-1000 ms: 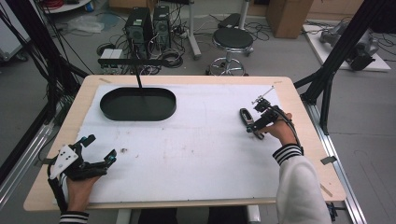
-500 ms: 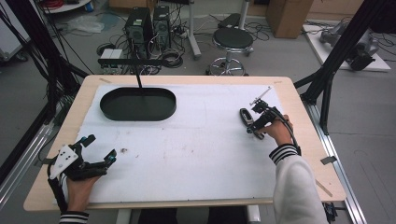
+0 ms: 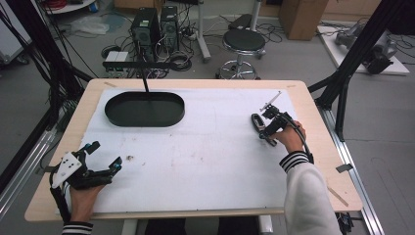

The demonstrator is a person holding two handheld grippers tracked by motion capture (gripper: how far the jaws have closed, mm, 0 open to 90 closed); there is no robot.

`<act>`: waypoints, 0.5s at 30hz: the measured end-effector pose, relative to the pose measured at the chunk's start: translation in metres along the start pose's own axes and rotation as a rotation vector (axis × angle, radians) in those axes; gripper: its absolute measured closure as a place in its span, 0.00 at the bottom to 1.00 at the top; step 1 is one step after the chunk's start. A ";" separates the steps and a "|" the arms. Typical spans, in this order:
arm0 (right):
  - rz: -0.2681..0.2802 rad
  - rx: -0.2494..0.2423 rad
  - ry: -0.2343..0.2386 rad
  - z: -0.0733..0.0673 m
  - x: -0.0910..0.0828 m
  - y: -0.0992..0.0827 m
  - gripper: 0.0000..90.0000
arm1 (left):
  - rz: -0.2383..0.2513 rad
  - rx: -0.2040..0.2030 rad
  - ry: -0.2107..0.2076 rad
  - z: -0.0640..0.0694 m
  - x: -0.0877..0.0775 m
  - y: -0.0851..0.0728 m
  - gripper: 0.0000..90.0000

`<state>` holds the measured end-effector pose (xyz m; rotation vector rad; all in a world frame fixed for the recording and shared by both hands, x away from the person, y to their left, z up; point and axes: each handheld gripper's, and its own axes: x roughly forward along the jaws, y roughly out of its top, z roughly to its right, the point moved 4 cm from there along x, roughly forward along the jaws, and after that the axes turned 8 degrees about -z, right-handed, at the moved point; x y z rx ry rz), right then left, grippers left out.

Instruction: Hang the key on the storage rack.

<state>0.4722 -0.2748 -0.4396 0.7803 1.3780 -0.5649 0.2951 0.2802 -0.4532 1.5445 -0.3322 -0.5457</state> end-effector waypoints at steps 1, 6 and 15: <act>-0.002 0.009 0.000 0.000 0.000 0.000 0.58 | 0.001 0.000 0.000 0.000 0.000 0.000 0.02; -0.012 0.015 -0.011 0.001 0.002 0.000 0.61 | 0.000 0.000 0.000 0.000 0.000 0.000 0.02; -0.020 0.056 -0.026 0.000 0.004 0.002 0.65 | 0.003 -0.003 -0.001 0.000 0.000 0.000 0.02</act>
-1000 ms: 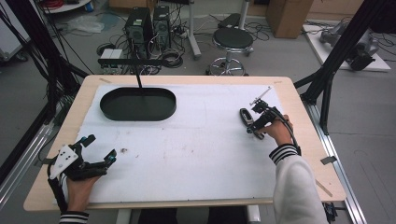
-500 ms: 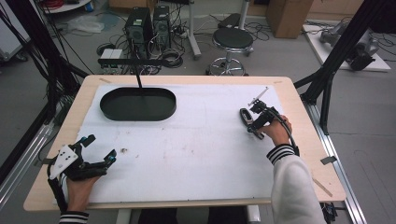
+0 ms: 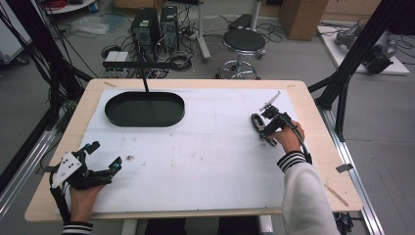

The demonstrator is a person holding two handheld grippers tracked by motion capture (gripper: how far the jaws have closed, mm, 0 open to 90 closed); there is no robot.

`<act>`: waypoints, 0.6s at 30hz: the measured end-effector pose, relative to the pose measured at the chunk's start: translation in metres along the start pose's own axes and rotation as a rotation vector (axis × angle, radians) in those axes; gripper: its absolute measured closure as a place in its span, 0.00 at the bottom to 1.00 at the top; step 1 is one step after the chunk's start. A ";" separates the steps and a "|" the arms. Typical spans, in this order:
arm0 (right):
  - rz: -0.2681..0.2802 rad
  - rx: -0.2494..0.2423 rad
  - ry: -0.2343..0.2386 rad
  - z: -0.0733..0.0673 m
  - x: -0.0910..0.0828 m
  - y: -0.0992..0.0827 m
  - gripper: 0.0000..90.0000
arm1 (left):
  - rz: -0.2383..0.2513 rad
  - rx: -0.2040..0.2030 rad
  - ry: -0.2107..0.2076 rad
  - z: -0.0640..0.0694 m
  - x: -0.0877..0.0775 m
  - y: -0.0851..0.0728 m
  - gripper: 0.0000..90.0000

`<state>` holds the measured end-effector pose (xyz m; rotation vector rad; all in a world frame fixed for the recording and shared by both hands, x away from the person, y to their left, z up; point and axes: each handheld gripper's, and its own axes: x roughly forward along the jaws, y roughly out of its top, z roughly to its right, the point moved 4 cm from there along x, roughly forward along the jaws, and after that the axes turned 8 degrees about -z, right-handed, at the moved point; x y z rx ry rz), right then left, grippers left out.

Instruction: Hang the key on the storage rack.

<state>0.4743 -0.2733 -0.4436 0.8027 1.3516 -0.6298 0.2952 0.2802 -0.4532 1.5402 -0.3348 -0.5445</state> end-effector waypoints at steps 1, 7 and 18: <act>-0.003 0.003 -0.004 0.001 0.000 0.000 0.67 | 0.000 0.002 0.001 0.000 0.000 0.000 0.02; -0.002 0.029 -0.015 0.001 0.000 0.001 0.70 | 0.000 0.001 0.001 0.000 0.000 0.000 0.02; -0.036 0.091 -0.007 -0.003 0.003 0.003 0.85 | 0.001 0.000 0.000 0.000 0.000 0.000 0.02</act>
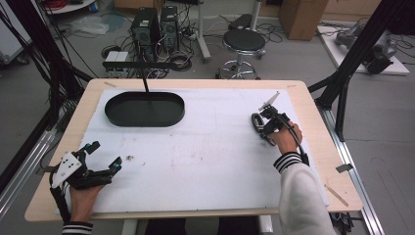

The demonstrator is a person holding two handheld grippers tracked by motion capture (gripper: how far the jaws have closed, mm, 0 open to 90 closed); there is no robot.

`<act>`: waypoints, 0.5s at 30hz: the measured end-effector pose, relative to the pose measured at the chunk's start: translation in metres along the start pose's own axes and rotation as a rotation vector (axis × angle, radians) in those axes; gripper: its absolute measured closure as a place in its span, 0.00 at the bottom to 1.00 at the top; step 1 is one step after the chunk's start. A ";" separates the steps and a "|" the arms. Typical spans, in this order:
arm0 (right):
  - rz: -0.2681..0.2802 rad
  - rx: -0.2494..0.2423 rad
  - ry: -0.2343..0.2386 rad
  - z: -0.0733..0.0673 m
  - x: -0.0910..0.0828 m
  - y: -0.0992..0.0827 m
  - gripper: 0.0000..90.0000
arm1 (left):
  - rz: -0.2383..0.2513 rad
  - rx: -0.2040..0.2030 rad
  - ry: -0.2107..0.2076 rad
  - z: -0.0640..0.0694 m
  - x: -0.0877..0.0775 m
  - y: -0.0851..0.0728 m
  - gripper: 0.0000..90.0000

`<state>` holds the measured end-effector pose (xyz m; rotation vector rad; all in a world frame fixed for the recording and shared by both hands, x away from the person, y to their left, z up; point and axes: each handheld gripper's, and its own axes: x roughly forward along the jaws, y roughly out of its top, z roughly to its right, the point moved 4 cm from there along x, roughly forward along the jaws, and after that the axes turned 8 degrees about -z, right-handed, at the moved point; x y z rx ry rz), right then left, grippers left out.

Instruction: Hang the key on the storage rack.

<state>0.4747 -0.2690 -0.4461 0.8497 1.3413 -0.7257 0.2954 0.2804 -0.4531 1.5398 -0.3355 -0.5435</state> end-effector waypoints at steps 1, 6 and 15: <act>0.003 0.011 0.003 0.000 -0.001 0.000 0.89 | 0.000 0.000 0.000 0.000 0.000 0.000 0.02; 0.009 -0.001 0.006 0.002 -0.001 0.000 0.92 | -0.001 0.000 0.000 0.000 0.000 0.000 0.02; 0.016 -0.026 0.033 0.003 -0.006 -0.002 0.94 | -0.003 -0.004 -0.002 -0.001 0.000 0.000 0.02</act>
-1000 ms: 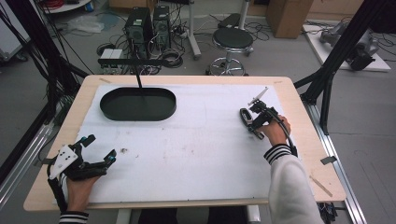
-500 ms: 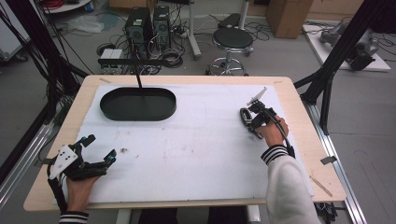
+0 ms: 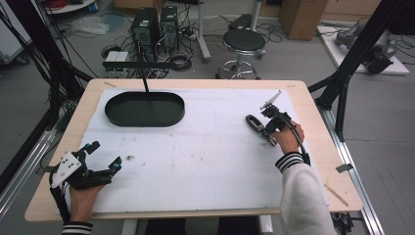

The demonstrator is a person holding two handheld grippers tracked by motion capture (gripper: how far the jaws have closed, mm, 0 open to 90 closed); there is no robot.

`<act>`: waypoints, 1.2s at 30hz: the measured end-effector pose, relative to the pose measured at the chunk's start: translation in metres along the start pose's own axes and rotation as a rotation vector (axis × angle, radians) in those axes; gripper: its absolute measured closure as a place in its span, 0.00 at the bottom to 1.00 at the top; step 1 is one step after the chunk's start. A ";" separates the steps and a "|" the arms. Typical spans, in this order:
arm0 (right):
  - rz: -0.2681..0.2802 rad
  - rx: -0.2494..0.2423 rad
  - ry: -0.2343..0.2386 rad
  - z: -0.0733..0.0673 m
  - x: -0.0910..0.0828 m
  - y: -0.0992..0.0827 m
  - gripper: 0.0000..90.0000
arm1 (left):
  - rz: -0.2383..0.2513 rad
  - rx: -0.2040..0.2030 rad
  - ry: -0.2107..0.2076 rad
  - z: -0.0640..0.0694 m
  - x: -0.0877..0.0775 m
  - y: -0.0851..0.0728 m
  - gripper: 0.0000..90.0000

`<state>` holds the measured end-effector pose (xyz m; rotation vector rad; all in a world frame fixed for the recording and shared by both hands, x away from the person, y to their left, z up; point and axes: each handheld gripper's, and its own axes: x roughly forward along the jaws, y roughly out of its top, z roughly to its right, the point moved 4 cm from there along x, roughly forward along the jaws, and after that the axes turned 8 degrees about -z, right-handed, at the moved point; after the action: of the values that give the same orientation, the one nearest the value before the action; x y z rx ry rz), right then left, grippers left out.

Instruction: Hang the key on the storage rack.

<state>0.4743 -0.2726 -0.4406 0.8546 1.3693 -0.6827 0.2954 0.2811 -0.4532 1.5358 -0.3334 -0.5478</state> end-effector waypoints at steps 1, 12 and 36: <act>0.009 -0.005 0.010 0.001 -0.001 -0.001 0.94 | 0.003 -0.007 0.000 0.000 0.000 0.000 0.02; 0.133 -0.152 0.007 -0.013 -0.022 0.000 0.95 | -0.015 -0.022 -0.002 -0.002 0.001 0.001 0.02; 0.505 -0.534 0.149 -0.079 -0.081 0.002 0.95 | -0.112 0.058 -0.347 0.013 0.028 0.066 0.02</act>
<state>0.4245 -0.2110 -0.3595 0.7759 1.3041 0.1401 0.3199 0.2516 -0.3908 1.5202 -0.5344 -0.9035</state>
